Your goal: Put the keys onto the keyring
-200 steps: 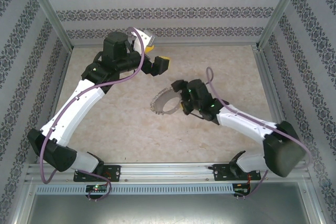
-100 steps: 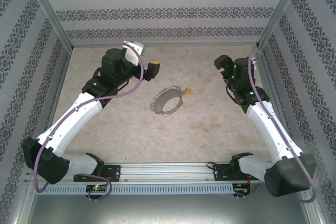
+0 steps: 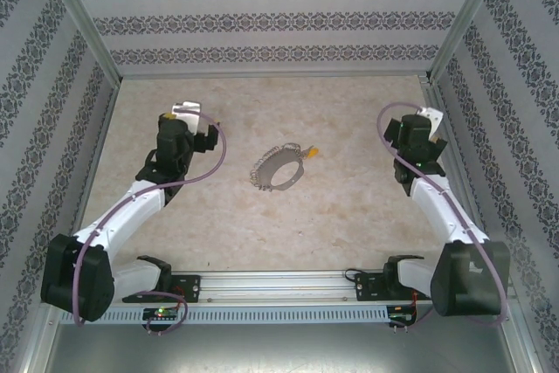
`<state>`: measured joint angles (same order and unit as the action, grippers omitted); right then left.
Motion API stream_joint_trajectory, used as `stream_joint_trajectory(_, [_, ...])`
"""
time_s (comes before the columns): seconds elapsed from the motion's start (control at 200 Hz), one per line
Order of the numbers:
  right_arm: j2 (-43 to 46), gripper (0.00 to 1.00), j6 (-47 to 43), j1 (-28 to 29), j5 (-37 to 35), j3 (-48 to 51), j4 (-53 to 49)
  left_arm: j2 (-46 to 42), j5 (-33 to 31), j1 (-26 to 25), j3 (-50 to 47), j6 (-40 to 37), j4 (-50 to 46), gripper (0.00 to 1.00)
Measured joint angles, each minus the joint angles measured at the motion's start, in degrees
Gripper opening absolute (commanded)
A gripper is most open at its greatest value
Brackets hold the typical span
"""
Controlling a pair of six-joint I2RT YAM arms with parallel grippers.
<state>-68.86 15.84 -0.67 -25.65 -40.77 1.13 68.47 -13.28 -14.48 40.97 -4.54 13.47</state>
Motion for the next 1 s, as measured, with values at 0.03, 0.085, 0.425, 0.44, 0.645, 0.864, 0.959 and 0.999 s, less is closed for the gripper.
stream_joint_trajectory(0.03, [-0.72, 0.98, -0.87, -0.13, -0.11, 2.19, 2.21, 0.0, -0.55, 0.7, -1.31, 0.0, 1.03, 1.0])
stream_joint_trajectory(0.085, [-2.29, 0.98, -2.03, -0.33, -0.02, 6.21, 6.21, 0.04, -1.25, 1.81, -4.2, -0.04, 3.76, 1.0])
stream_joint_trajectory(0.425, [-10.16, 0.98, -7.76, -0.2, 6.05, 11.98, 22.4, 9.14, -4.55, 4.68, -17.73, 0.5, 20.11, 1.0])
stream_joint_trajectory(0.44, [-10.16, 0.98, -7.96, -0.2, 6.47, 12.04, 22.97, 9.68, -4.46, 4.74, -18.16, 0.5, 20.85, 1.0])
stream_joint_trajectory(0.645, [-11.72, 0.98, -10.12, 1.86, 11.1, 19.78, 40.26, 15.02, -0.7, 6.95, -20.41, 0.44, 29.0, 1.0])
stream_joint_trajectory(0.864, [-18.67, 0.98, -14.23, 5.6, 13.55, 22.73, 49.66, 18.71, 8.0, 10.95, -20.61, 0.68, 35.65, 1.0])
stream_joint_trajectory(0.959, [-18.67, 0.98, -14.23, 4.37, 14.58, 22.12, 50.88, 20.59, 11.67, 12.02, -20.33, 0.76, 35.87, 1.0])
stream_joint_trajectory(0.999, [-18.67, 0.98, -14.14, 3.67, 14.86, 21.46, 50.64, 20.68, 13.22, 12.68, -19.98, 1.07, 35.19, 1.0])
